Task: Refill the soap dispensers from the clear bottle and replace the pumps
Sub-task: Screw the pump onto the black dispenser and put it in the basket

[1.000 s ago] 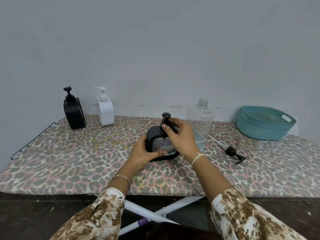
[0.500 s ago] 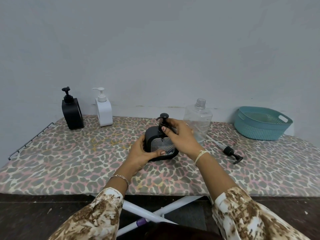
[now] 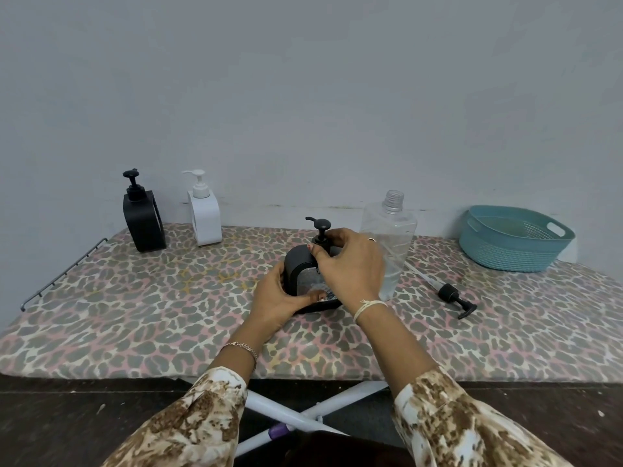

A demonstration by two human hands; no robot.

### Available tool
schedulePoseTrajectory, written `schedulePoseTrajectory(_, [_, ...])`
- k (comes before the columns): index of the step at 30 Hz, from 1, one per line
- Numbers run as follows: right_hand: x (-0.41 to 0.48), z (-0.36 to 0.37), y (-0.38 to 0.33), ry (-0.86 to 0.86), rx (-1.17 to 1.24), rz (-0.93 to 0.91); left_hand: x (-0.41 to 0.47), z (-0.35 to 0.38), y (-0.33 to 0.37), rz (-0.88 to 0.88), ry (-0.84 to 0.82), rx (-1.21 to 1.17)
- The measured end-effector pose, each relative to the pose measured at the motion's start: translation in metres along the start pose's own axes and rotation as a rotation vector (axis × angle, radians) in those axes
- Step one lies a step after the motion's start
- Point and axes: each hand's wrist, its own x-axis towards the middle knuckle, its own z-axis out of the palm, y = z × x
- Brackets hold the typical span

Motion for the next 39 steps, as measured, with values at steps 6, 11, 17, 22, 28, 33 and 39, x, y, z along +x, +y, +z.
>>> schedulePoseTrajectory(6, [0.008, -0.004, 0.009, -0.24, 0.09, -0.118, 0.0, -0.003, 0.0, -0.026, -0.039, -0.031])
schedulePoseTrajectory(11, [0.009, -0.009, 0.01, -0.2, 0.091, -0.095, 0.0, -0.002, -0.001, -0.022, -0.026, -0.028])
schedulePoseTrajectory(17, [0.003, -0.003, -0.002, 0.002, -0.005, -0.025, -0.001, 0.001, -0.001, 0.009, 0.019, 0.051])
schedulePoseTrajectory(22, [-0.002, 0.004, -0.003, 0.114, -0.144, -0.034, -0.002, 0.002, -0.001, 0.028, 0.043, 0.101])
schedulePoseTrajectory(28, [-0.003, 0.003, -0.002, 0.063, -0.046, 0.007, -0.004, 0.004, 0.003, 0.004, 0.036, 0.084])
schedulePoseTrajectory(33, [0.001, -0.009, 0.01, -0.118, 0.166, -0.026, -0.003, -0.007, 0.008, -0.094, -0.068, -0.028])
schedulePoseTrajectory(39, [-0.003, -0.03, 0.033, -0.278, 0.219, -0.118, -0.019, -0.017, 0.013, -0.131, -0.113, -0.101])
